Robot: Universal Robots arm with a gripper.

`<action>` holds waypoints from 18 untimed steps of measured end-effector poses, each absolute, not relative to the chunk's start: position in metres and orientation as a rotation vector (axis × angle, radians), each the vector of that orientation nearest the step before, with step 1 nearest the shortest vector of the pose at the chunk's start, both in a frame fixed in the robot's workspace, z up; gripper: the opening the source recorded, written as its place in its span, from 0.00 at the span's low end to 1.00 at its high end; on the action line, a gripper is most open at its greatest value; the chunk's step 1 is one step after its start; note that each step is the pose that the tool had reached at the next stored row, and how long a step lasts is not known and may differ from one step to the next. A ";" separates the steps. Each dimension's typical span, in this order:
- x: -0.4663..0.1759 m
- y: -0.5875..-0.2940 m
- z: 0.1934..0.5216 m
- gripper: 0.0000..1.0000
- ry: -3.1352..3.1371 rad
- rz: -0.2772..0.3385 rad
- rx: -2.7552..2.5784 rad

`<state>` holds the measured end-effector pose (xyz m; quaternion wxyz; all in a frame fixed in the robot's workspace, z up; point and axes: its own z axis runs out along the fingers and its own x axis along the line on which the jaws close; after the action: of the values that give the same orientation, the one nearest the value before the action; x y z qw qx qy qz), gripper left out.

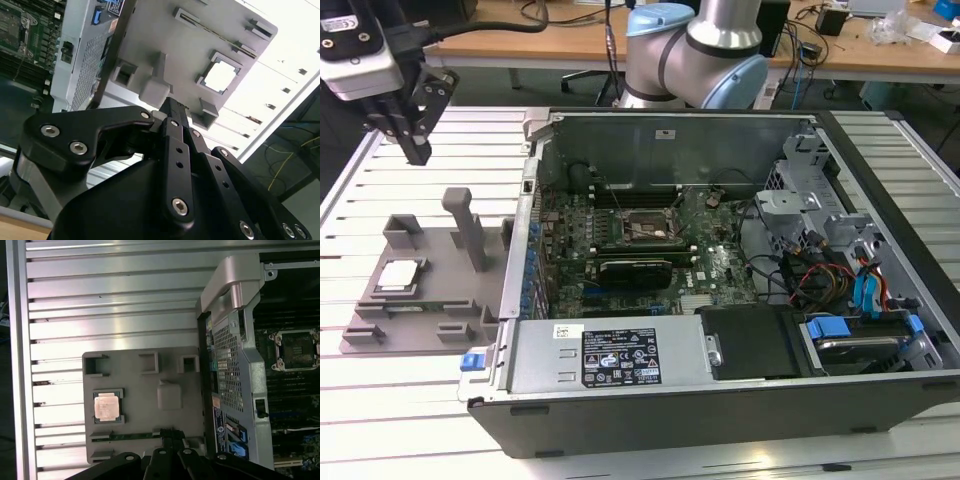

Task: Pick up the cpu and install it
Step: 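Reach for the cpu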

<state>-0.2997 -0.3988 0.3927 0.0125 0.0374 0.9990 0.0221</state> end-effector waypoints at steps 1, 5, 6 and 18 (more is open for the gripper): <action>-0.301 -0.399 0.393 0.11 3.114 0.069 0.117; -0.309 -0.399 0.393 0.11 3.114 0.069 0.117; -0.311 -0.399 0.393 0.11 3.114 0.069 0.117; -0.331 -0.399 0.392 0.11 3.114 0.069 0.117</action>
<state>-0.3314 -0.3988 0.3923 0.0125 0.0374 0.9990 0.0221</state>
